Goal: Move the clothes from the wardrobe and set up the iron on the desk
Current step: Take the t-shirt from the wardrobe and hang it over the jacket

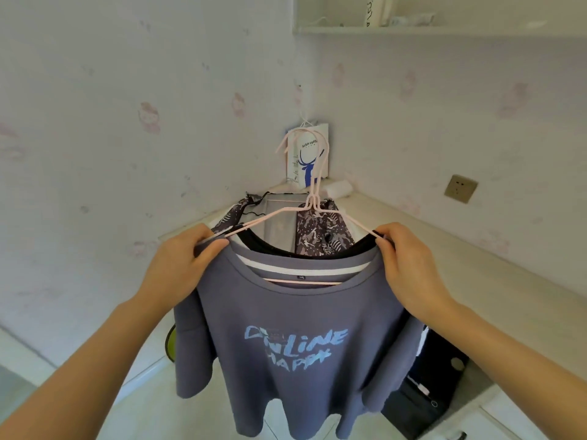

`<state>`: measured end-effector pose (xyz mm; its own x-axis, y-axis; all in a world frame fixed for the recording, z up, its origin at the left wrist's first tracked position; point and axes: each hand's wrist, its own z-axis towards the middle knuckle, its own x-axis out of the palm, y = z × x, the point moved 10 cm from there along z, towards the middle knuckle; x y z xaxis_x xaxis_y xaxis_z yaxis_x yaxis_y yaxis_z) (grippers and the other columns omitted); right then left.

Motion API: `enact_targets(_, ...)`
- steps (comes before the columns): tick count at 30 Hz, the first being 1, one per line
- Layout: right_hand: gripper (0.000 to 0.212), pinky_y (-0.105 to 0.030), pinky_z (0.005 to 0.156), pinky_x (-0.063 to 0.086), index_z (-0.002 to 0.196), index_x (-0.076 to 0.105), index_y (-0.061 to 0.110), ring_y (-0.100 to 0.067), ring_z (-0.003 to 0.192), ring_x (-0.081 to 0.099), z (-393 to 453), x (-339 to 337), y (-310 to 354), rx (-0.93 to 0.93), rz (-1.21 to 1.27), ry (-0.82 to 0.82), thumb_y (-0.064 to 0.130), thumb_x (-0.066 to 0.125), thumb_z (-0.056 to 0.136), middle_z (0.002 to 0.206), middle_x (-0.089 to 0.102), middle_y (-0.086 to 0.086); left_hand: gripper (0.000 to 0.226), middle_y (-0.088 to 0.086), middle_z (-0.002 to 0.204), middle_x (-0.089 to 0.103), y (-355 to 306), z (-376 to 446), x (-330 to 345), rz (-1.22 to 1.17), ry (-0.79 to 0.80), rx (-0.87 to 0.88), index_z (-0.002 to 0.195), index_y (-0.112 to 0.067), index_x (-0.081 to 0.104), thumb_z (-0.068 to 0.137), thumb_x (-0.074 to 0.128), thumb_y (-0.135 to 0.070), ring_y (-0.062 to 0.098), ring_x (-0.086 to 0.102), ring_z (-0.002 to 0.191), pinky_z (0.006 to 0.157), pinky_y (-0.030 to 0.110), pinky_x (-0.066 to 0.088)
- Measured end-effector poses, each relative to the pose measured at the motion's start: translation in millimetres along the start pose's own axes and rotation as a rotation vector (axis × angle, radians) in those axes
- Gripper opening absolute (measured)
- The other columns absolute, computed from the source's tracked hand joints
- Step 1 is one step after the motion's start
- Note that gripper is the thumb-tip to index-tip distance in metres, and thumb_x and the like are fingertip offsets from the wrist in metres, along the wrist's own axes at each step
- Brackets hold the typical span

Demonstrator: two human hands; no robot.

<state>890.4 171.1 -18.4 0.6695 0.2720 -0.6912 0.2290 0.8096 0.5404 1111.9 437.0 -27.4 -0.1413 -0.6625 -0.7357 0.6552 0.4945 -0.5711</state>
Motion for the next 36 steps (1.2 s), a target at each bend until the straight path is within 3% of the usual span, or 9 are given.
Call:
enact_targets(12, 0.016, -0.016, 0.069, 0.035, 0.105, 0.057, 0.021, -0.011, 0.083, 0.051, 122, 47, -23, -0.030, 0.050, -0.006, 0.018, 0.043, 0.099, 0.093, 0.058, 0.007, 0.040, -0.005, 0.072, 0.061, 24, 119, 9, 0.176, -0.142, 0.036, 0.086, -0.025, 0.053, 0.086, 0.035, -0.061, 0.019, 0.057, 0.066, 0.062, 0.037, 0.050)
enact_targets(19, 0.018, -0.029, 0.076, 0.042, 0.107, 0.058, 0.021, -0.013, 0.087, 0.054, 219, 85, -37, -0.025, 0.012, -0.064, 0.017, 0.043, 0.099, 0.096, 0.059, 0.006, 0.027, -0.005, 0.070, 0.060, 58, 221, 27, 0.136, -0.139, 0.036, 0.083, -0.024, 0.054, 0.093, 0.046, -0.049, 0.015, 0.056, 0.065, 0.062, 0.038, 0.049)
enact_targets(25, 0.018, -0.022, 0.075, 0.038, 0.106, 0.059, 0.021, -0.010, 0.086, 0.053, 283, 131, -66, 0.020, 0.011, -0.043, 0.018, 0.043, 0.099, 0.097, 0.060, 0.006, 0.022, -0.004, 0.071, 0.062, 107, 297, 67, -0.028, 0.000, -0.012, 0.081, -0.029, 0.055, 0.091, 0.052, -0.048, 0.013, 0.058, 0.070, 0.065, 0.037, 0.050)
enact_targets(30, 0.016, -0.025, 0.074, 0.039, 0.103, 0.058, 0.022, -0.012, 0.085, 0.054, 320, 165, -93, 0.056, -0.016, -0.017, 0.019, 0.043, 0.099, 0.096, 0.059, 0.008, 0.020, -0.007, 0.080, 0.064, 141, 334, 105, -0.136, 0.114, -0.047, 0.082, -0.027, 0.060, 0.091, 0.055, -0.044, 0.012, 0.060, 0.079, 0.071, 0.036, 0.050)
enact_targets(36, 0.017, -0.024, 0.075, 0.038, 0.104, 0.060, 0.017, -0.014, 0.085, 0.054, 355, 205, -135, 0.101, -0.025, 0.042, 0.018, 0.043, 0.099, 0.097, 0.060, 0.004, 0.028, 0.004, 0.071, 0.052, 192, 352, 163, -0.140, 0.301, -0.164, 0.082, -0.015, 0.049, 0.093, 0.054, -0.040, 0.017, 0.046, 0.062, 0.058, 0.030, 0.036)
